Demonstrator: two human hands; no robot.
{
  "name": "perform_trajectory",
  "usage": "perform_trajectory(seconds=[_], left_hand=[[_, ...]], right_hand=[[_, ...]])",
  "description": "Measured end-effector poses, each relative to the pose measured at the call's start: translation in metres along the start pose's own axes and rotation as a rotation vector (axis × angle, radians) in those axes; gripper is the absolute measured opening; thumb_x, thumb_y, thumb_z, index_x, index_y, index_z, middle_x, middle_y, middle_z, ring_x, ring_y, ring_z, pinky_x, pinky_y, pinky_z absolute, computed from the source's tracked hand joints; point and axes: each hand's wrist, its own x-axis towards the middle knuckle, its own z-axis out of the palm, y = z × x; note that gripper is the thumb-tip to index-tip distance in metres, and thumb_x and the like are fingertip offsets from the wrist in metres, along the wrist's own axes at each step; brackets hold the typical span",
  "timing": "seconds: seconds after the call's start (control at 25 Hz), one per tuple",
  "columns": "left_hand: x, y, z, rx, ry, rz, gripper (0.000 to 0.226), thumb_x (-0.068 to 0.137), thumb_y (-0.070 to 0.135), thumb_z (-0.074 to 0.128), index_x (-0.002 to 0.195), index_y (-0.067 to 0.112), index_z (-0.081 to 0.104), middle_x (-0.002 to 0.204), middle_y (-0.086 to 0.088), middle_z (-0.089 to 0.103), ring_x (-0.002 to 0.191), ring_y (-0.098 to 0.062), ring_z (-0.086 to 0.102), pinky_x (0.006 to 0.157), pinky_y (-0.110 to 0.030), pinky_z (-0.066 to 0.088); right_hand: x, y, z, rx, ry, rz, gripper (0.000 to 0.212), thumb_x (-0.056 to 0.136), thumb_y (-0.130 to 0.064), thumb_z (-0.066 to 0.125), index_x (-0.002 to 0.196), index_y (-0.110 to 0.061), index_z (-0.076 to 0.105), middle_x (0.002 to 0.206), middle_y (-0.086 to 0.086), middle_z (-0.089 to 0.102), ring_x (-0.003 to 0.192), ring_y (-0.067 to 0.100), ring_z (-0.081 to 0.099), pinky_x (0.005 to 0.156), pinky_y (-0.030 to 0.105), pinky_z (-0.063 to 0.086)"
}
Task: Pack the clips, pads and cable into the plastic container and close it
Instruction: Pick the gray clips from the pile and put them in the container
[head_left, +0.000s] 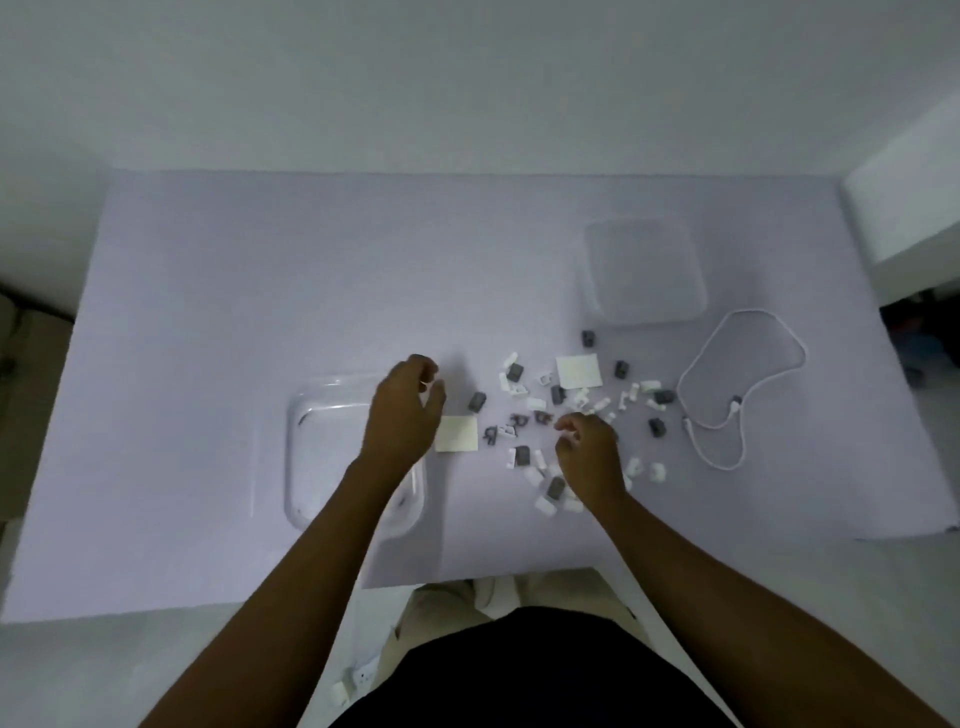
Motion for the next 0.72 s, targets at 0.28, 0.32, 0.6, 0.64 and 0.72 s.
perform_trajectory(seconds=[0.28, 0.32, 0.6, 0.64, 0.72], left_hand=[[0.024, 0.0, 0.117, 0.346, -0.351, -0.101, 0.036, 0.095, 0.01, 0.046, 0.131, 0.013, 0.052, 0.124, -0.018, 0.054, 0.111, -0.036, 0.053, 0.092, -0.045, 0.05], [0.024, -0.005, 0.125, 0.391, -0.355, -0.092, 0.033, 0.096, 0.011, 0.046, 0.128, 0.012, 0.054, 0.123, -0.018, 0.055, 0.109, -0.036, 0.054, 0.091, -0.045, 0.051], [0.033, -0.014, 0.133, 0.298, -0.266, -0.131, 0.02, 0.096, 0.013, 0.051, 0.108, 0.005, 0.065, 0.106, -0.016, 0.064, 0.093, -0.032, 0.062, 0.082, -0.039, 0.053], [0.035, -0.013, 0.132, 0.19, -0.241, -0.187, 0.018, 0.095, 0.012, 0.054, 0.107, 0.007, 0.066, 0.102, -0.014, 0.067, 0.091, -0.029, 0.064, 0.081, -0.037, 0.053], [0.037, -0.005, 0.124, -0.175, -0.202, -0.404, 0.019, 0.093, 0.01, 0.055, 0.106, 0.013, 0.068, 0.096, -0.008, 0.07, 0.084, -0.025, 0.065, 0.077, -0.036, 0.055]], right_hand=[[-0.002, 0.06, -0.009, -0.15, -0.095, -0.123, 0.042, 0.08, 0.01, 0.06, 0.116, -0.01, 0.069, 0.126, 0.013, 0.062, 0.13, 0.03, 0.047, 0.116, 0.025, 0.028], [-0.001, 0.065, -0.009, -0.145, -0.128, -0.135, 0.045, 0.08, 0.01, 0.06, 0.12, -0.009, 0.068, 0.128, 0.013, 0.06, 0.132, 0.029, 0.044, 0.116, 0.018, 0.02], [0.007, 0.068, 0.001, -0.033, -0.177, -0.251, 0.031, 0.089, -0.002, 0.065, 0.12, -0.007, 0.069, 0.123, 0.017, 0.058, 0.117, 0.023, 0.052, 0.109, 0.019, 0.032], [0.01, 0.069, 0.002, -0.004, -0.178, -0.244, 0.027, 0.089, 0.0, 0.066, 0.115, -0.004, 0.071, 0.119, 0.018, 0.06, 0.112, 0.021, 0.054, 0.107, 0.021, 0.036], [0.016, 0.069, 0.002, 0.011, -0.171, -0.249, 0.022, 0.088, 0.0, 0.066, 0.109, -0.002, 0.073, 0.113, 0.019, 0.062, 0.107, 0.024, 0.059, 0.104, 0.025, 0.041]])
